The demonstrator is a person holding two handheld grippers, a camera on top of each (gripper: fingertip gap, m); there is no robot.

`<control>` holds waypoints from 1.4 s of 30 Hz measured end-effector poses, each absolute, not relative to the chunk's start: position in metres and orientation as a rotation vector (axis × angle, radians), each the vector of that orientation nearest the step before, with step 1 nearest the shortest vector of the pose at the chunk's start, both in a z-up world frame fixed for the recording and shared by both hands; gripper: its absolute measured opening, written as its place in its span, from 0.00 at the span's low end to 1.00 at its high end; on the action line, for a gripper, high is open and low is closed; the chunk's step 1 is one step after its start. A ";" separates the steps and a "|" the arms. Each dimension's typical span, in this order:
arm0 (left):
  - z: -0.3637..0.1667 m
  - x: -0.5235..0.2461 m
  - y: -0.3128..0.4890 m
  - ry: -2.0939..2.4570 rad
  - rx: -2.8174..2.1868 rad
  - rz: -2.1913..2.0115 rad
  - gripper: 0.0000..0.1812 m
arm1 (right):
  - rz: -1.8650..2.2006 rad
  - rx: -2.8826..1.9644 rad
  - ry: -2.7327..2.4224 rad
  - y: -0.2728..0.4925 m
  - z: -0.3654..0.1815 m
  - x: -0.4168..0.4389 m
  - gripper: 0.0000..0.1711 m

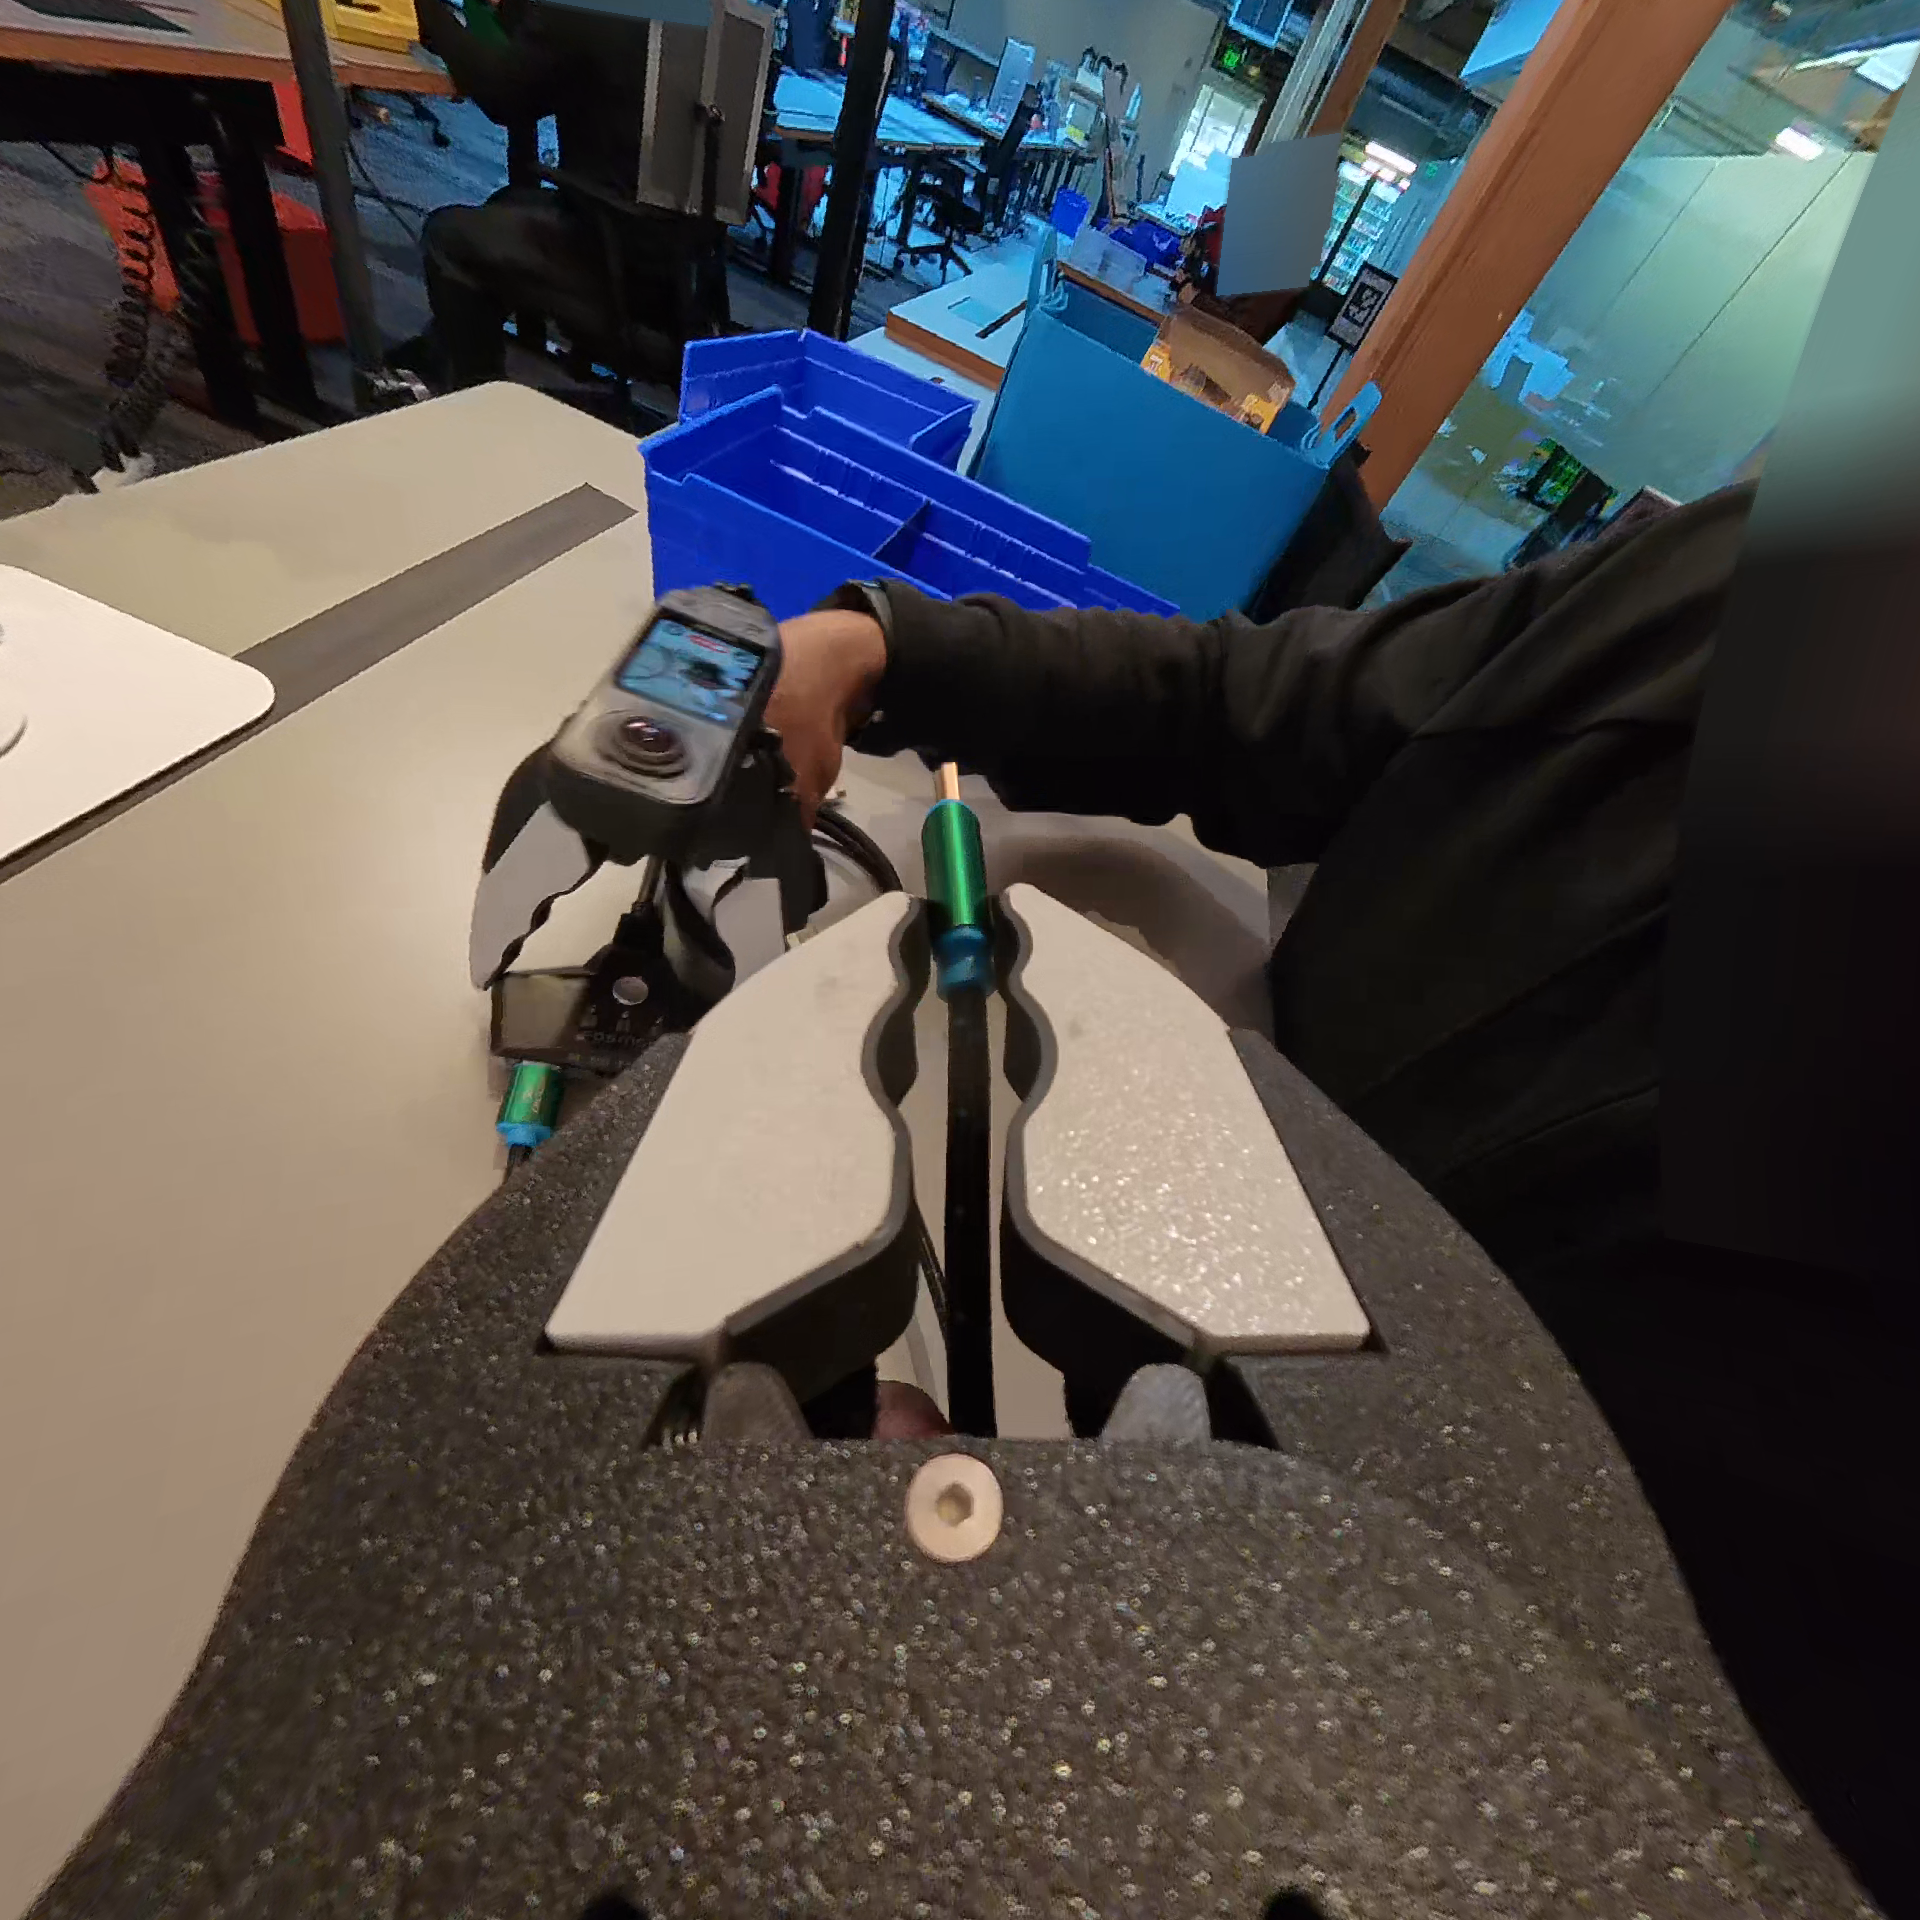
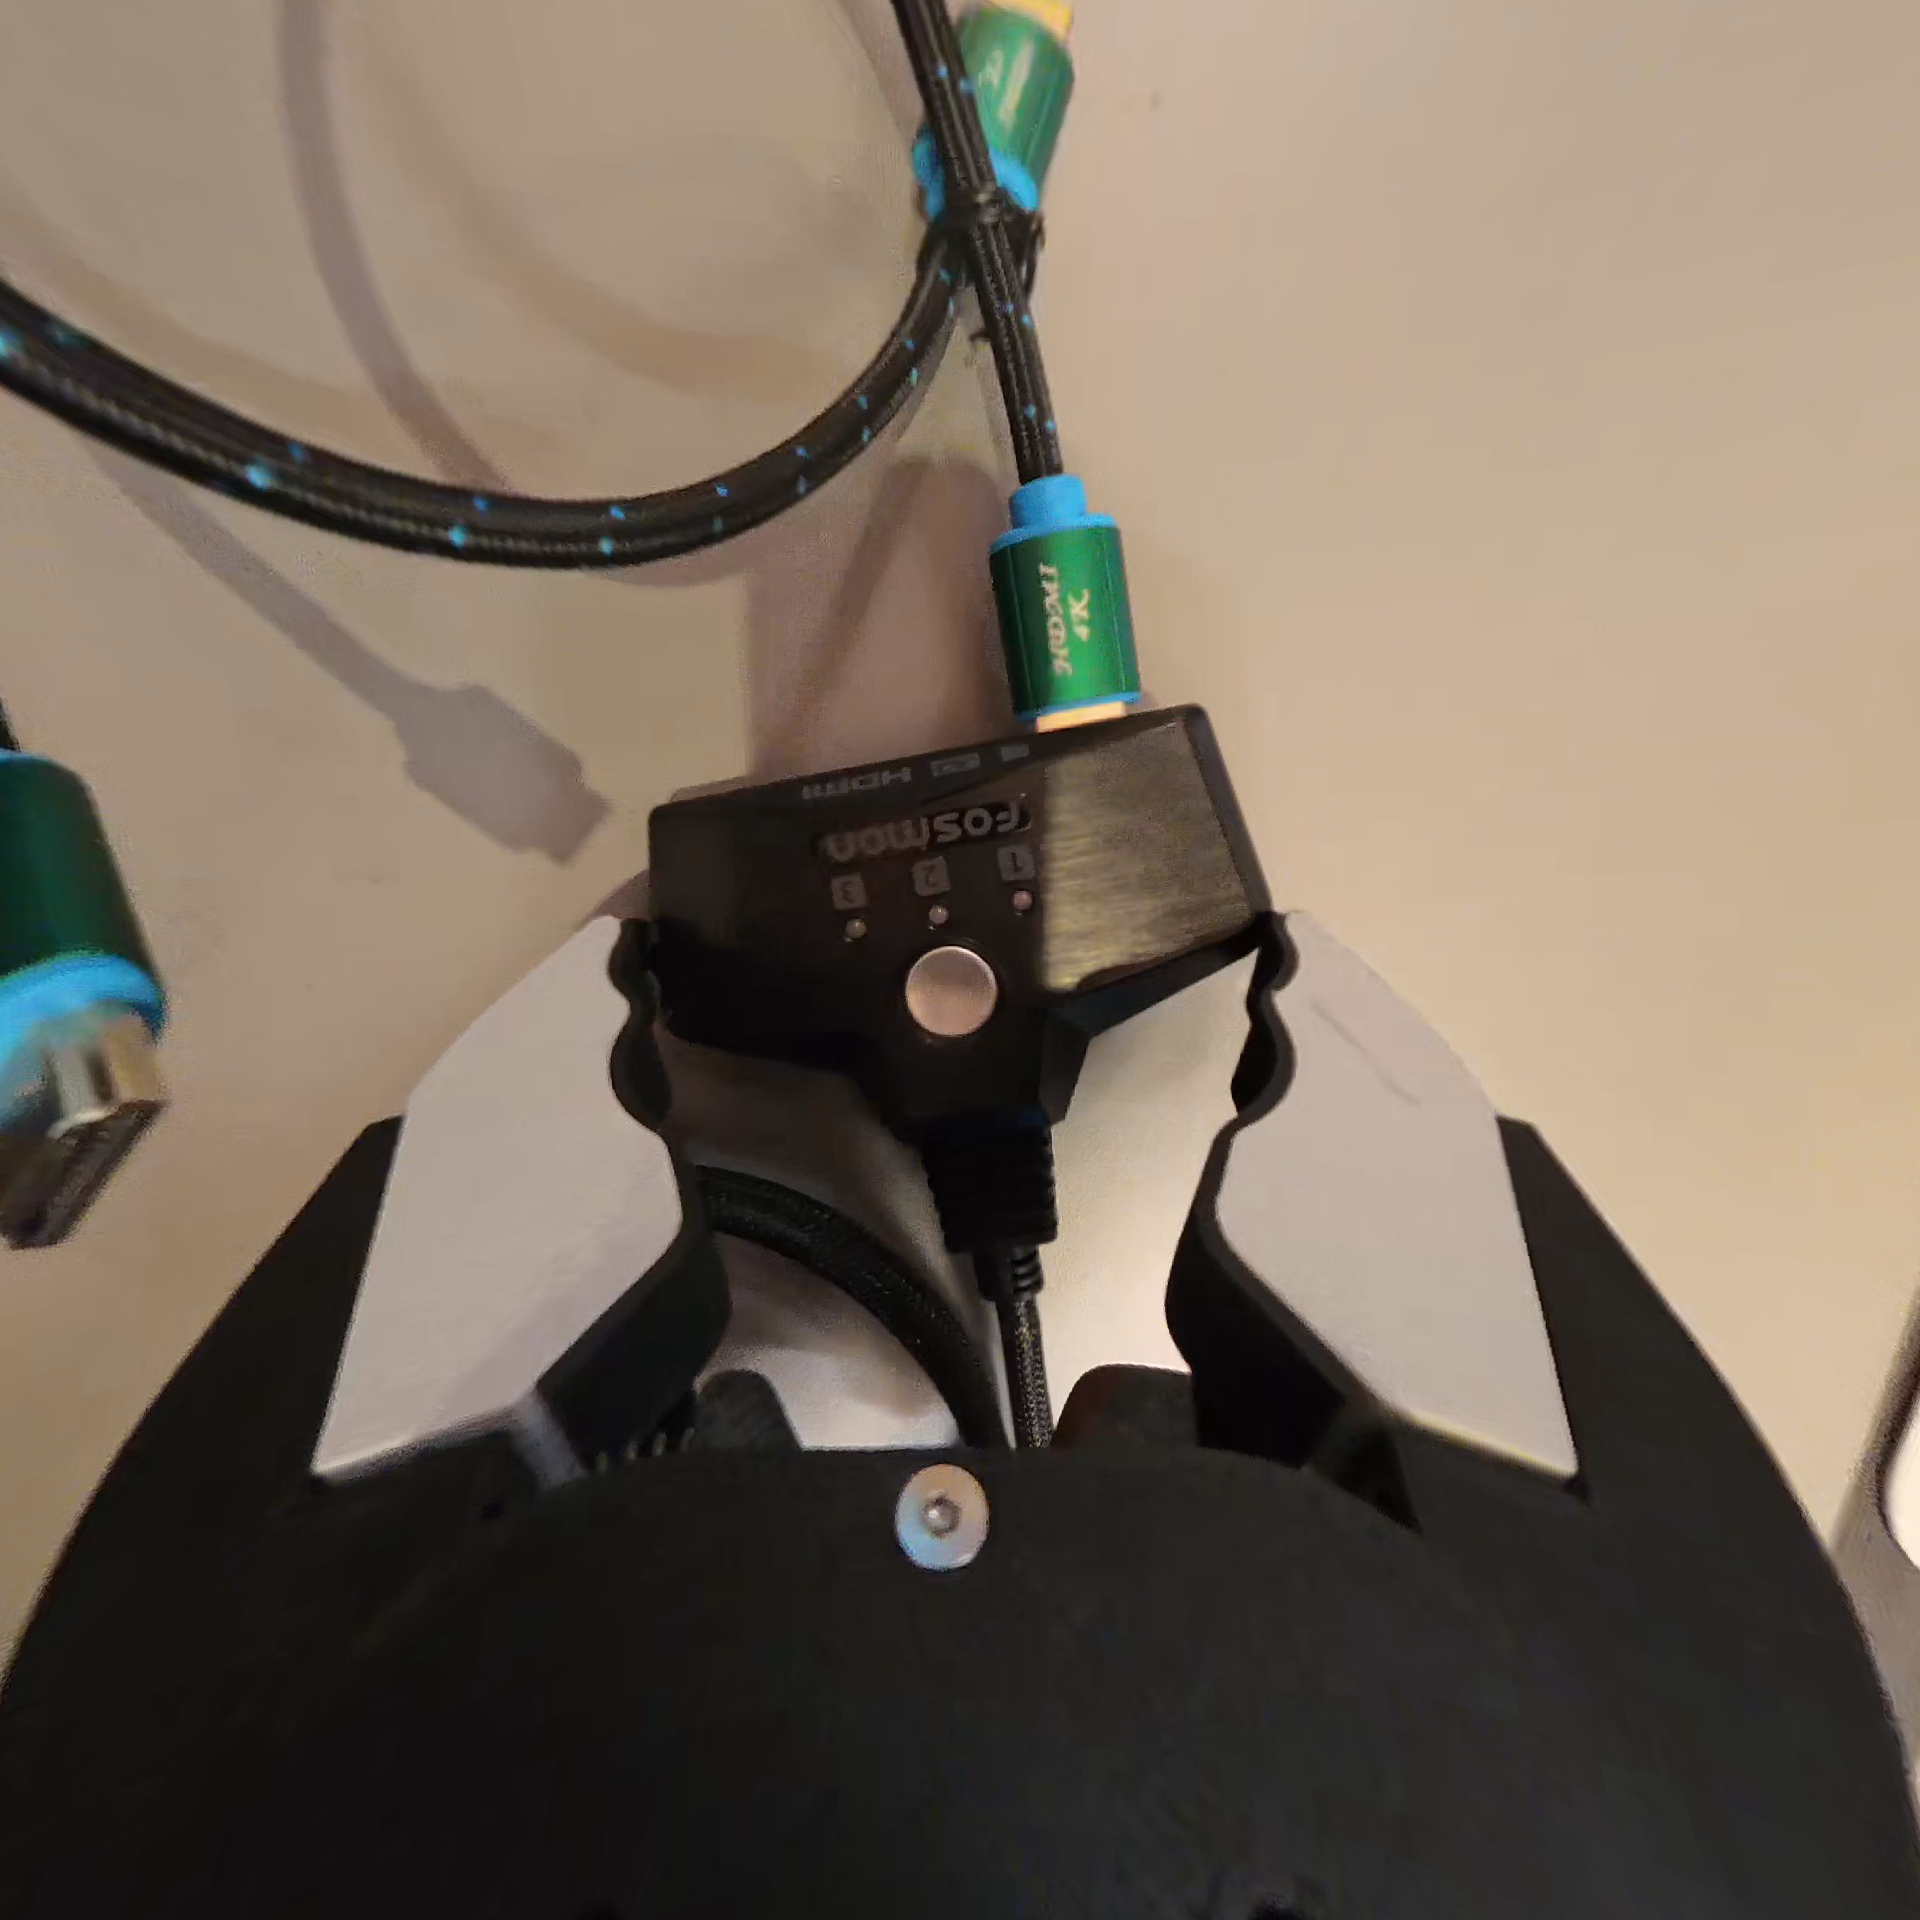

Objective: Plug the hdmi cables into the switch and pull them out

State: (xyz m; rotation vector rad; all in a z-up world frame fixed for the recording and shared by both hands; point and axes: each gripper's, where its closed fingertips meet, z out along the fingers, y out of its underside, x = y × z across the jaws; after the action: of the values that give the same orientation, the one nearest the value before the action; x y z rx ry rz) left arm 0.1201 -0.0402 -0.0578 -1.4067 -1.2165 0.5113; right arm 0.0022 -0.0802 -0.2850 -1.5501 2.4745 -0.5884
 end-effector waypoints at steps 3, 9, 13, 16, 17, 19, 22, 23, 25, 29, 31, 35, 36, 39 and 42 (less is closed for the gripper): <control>-0.064 0.116 -0.051 -1.346 -1.470 0.532 0.06 | -0.809 -1.575 2.535 -0.078 -0.276 0.001 0.64; -0.087 0.088 -0.046 -1.416 -1.637 0.402 0.06 | -1.232 -1.652 2.630 -0.072 -0.258 -0.001 0.62; -0.127 0.070 -0.027 -1.412 -1.629 0.249 0.06 | -1.534 -1.578 2.594 -0.066 -0.235 0.000 0.43; -0.151 0.065 -0.019 -1.425 -1.598 0.199 0.06 | -1.602 -1.523 2.614 -0.061 -0.223 -0.009 0.36; -0.156 0.064 -0.016 -1.426 -1.588 0.187 0.06 | -1.580 -1.498 2.629 -0.060 -0.225 -0.011 0.37; -0.165 0.065 -0.013 -1.433 -1.582 0.171 0.06 | -1.549 -1.457 2.620 -0.057 -0.227 -0.013 0.37; -0.178 0.067 -0.013 -1.455 -1.589 0.161 0.06 | -1.512 -1.417 2.610 -0.055 -0.229 -0.014 0.38; -0.182 0.067 -0.014 -1.463 -1.591 0.160 0.06 | -1.497 -1.412 2.612 -0.055 -0.231 -0.014 0.40; -0.188 0.066 -0.018 -1.482 -1.597 0.154 0.06 | -1.478 -1.396 2.609 -0.054 -0.232 -0.014 0.40; -0.205 0.057 -0.029 -1.523 -1.625 0.139 0.06 | -1.432 -1.325 2.614 -0.054 -0.236 -0.016 0.42; -0.215 0.051 -0.032 -1.528 -1.627 0.122 0.06 | -1.403 -1.265 2.610 -0.055 -0.239 -0.019 0.43; -0.237 0.044 -0.037 -1.542 -1.618 0.108 0.07 | -1.351 -1.145 2.588 -0.057 -0.244 -0.024 0.43; -0.241 0.043 -0.038 -1.538 -1.612 0.111 0.07 | -1.338 -1.125 2.582 -0.057 -0.245 -0.024 0.43; -0.248 0.041 -0.041 -1.520 -1.579 0.118 0.06 | -1.285 -1.073 2.570 -0.058 -0.248 -0.026 0.43; -0.256 0.041 -0.043 -1.514 -1.598 0.137 0.07 | -1.217 -1.063 2.562 -0.059 -0.251 -0.028 0.42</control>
State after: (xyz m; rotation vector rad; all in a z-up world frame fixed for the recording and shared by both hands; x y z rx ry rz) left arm 0.0413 -0.0427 -0.2560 -1.5985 -1.5145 0.1372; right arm -0.0282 -0.0591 -0.2506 -1.0627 2.5623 -1.2166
